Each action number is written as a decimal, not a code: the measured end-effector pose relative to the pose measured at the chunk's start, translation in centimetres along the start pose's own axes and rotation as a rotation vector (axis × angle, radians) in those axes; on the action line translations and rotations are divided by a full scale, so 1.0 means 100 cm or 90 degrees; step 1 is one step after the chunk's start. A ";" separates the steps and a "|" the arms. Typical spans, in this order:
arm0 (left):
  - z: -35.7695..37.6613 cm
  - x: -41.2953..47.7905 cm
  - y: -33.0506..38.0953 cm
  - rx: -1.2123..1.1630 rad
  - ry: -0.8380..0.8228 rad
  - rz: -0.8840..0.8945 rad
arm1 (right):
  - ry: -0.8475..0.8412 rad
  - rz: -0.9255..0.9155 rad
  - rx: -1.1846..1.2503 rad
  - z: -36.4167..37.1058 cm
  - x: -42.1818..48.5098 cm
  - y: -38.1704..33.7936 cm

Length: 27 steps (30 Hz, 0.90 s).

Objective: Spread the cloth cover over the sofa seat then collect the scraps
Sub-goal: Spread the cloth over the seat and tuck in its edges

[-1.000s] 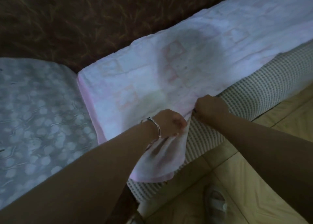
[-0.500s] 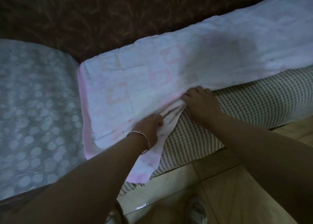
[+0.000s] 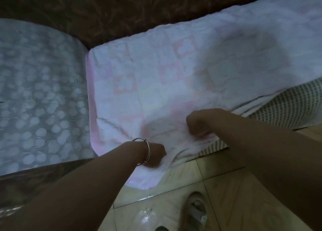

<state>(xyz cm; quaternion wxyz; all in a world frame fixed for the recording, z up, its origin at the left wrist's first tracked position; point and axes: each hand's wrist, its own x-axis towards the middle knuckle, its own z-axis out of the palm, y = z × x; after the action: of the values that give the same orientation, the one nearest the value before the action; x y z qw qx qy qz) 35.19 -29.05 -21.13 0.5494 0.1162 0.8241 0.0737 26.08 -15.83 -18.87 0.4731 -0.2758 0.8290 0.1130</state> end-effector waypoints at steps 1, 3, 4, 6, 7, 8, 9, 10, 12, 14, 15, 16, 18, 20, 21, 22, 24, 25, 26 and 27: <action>0.004 -0.002 0.000 0.005 -0.019 -0.002 | -0.015 0.001 0.000 0.004 0.000 -0.003; 0.010 -0.004 -0.003 -0.018 -0.028 -0.013 | -0.012 0.007 -0.023 0.009 -0.001 -0.010; 0.013 -0.005 -0.004 -0.028 -0.027 -0.015 | -0.005 0.002 -0.034 0.013 0.000 -0.012; 0.019 -0.005 -0.007 -0.043 -0.001 -0.022 | 0.023 0.005 -0.038 0.023 0.002 -0.015; 0.022 -0.006 -0.007 -0.055 0.017 -0.029 | 0.045 0.004 -0.034 0.029 0.001 -0.016; 0.028 -0.007 -0.005 -0.071 0.033 -0.040 | 0.064 0.001 -0.026 0.035 -0.004 -0.017; 0.029 -0.008 -0.003 -0.071 0.052 -0.056 | 0.086 -0.006 -0.015 0.038 -0.009 -0.015; 0.033 -0.009 -0.001 -0.057 0.076 -0.072 | 0.109 -0.020 -0.005 0.043 -0.014 -0.014; 0.040 -0.011 0.002 -0.034 0.127 -0.083 | 0.152 -0.069 0.037 0.052 -0.023 -0.013; 0.046 -0.010 0.004 -0.003 0.167 -0.069 | 0.161 -0.123 0.064 0.062 -0.029 -0.019; 0.049 -0.008 0.004 0.007 0.173 -0.073 | 0.156 -0.137 0.043 0.069 -0.031 -0.024; 0.051 -0.007 0.005 0.009 0.177 -0.080 | 0.150 -0.135 0.003 0.075 -0.031 -0.030; 0.054 -0.004 0.008 0.003 0.188 -0.097 | 0.172 -0.125 -0.100 0.084 -0.034 -0.042; 0.055 -0.002 0.010 0.007 0.184 -0.096 | 0.259 -0.123 -0.158 0.091 -0.032 -0.048; 0.056 -0.001 0.011 0.000 0.181 -0.098 | 0.317 -0.143 -0.175 0.098 -0.030 -0.052; 0.057 -0.001 0.011 -0.010 0.184 -0.096 | 0.391 -0.174 -0.190 0.107 -0.031 -0.056; 0.061 -0.001 0.014 -0.042 0.192 -0.104 | 0.441 -0.191 -0.203 0.133 -0.034 -0.064; 0.062 -0.001 0.016 -0.057 0.196 -0.114 | 0.427 -0.210 -0.189 0.146 -0.040 -0.069; 0.065 0.000 0.018 -0.050 0.198 -0.110 | 0.395 -0.247 -0.172 0.166 -0.044 -0.075; 0.069 0.003 0.018 -0.053 0.198 -0.110 | 0.329 -0.271 -0.151 0.191 -0.040 -0.082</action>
<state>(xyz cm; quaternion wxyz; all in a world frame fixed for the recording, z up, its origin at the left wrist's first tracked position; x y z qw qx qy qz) 41.62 -27.24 -23.58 0.4242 0.0096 0.9022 0.0775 46.05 -12.58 -24.90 0.2250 -0.5149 0.8265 0.0342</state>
